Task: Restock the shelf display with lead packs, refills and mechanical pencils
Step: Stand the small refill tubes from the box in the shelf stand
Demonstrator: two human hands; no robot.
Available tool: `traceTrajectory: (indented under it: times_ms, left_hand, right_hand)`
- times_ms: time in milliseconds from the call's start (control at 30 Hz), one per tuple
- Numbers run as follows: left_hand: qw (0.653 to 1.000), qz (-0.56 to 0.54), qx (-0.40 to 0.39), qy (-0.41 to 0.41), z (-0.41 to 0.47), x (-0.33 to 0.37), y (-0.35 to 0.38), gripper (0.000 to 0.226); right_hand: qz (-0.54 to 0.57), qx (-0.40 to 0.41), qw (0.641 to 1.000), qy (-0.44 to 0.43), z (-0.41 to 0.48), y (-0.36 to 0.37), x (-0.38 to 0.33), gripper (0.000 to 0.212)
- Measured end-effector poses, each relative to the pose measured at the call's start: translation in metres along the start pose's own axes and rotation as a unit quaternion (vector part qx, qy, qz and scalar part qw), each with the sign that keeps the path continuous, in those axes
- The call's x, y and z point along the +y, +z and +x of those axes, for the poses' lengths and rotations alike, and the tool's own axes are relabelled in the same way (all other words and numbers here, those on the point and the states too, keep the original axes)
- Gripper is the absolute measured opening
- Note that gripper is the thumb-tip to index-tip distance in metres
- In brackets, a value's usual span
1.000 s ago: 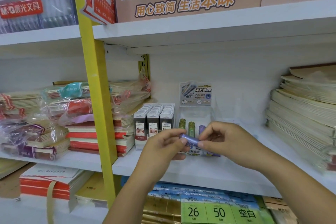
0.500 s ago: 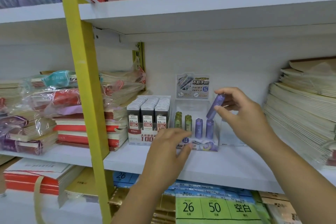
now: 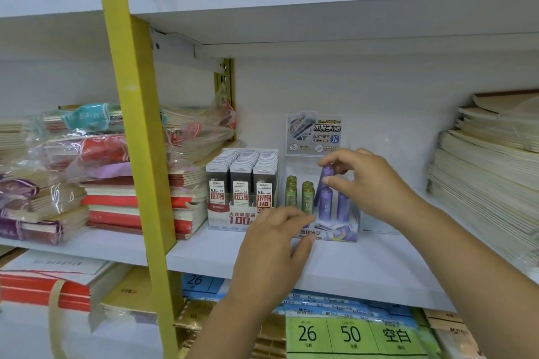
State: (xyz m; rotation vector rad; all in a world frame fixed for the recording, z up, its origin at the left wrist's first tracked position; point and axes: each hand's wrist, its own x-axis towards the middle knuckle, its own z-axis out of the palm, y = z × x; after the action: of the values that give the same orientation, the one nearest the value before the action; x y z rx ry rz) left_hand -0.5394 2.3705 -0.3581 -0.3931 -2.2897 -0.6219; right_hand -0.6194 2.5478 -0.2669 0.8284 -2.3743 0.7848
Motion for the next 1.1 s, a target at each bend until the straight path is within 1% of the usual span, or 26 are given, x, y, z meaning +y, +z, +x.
traceTrajectory:
  times_ms: [100, 200, 333, 533, 700, 800, 867, 900, 1000, 1100]
  left_hand:
    - [1.000, -0.010, 0.000, -0.004, 0.000, 0.000, 0.000, 0.033]
    - [1.000, -0.019, 0.002, -0.004, -0.001, 0.000, 0.001, 0.033]
    - [1.000, -0.025, 0.002, -0.005, -0.001, 0.000, 0.000, 0.033]
    - [1.000, -0.027, -0.002, -0.009, -0.002, 0.000, 0.000, 0.034]
    - [0.999, -0.030, -0.001, -0.014, -0.002, 0.000, 0.000, 0.033]
    - [0.999, -0.029, 0.000, -0.013, -0.001, 0.000, 0.001, 0.033]
    - [1.000, -0.027, 0.002, -0.011, -0.001, -0.001, 0.001, 0.032]
    - [1.000, -0.028, 0.004, -0.010, -0.001, -0.001, 0.001, 0.032]
    - [1.000, -0.027, 0.001, -0.006, -0.001, -0.001, 0.002, 0.033]
    - [0.999, -0.033, -0.002, -0.006, -0.002, -0.002, 0.002, 0.034]
  right_hand:
    - [-0.039, -0.056, 0.998, -0.002, 0.010, -0.006, -0.002, 0.021]
    - [-0.022, -0.085, 0.996, -0.001, 0.018, -0.013, -0.005, 0.022]
    - [-0.051, -0.100, 0.994, -0.004, 0.022, -0.016, -0.005, 0.029]
    - [-0.073, -0.118, 0.990, -0.006, 0.025, -0.019, -0.007, 0.023]
    - [-0.063, -0.162, 0.985, 0.003, 0.027, -0.026, -0.010, 0.024]
    - [-0.048, -0.168, 0.985, 0.005, 0.027, -0.023, -0.010, 0.018]
    - [-0.053, -0.173, 0.983, 0.002, 0.027, -0.021, -0.008, 0.013]
    - [-0.061, -0.171, 0.983, -0.001, 0.028, -0.020, -0.007, 0.013]
    - [-0.056, -0.154, 0.987, 0.007, 0.028, -0.019, -0.005, 0.015]
    - [-0.030, -0.132, 0.991, 0.018, 0.027, -0.017, -0.004, 0.009]
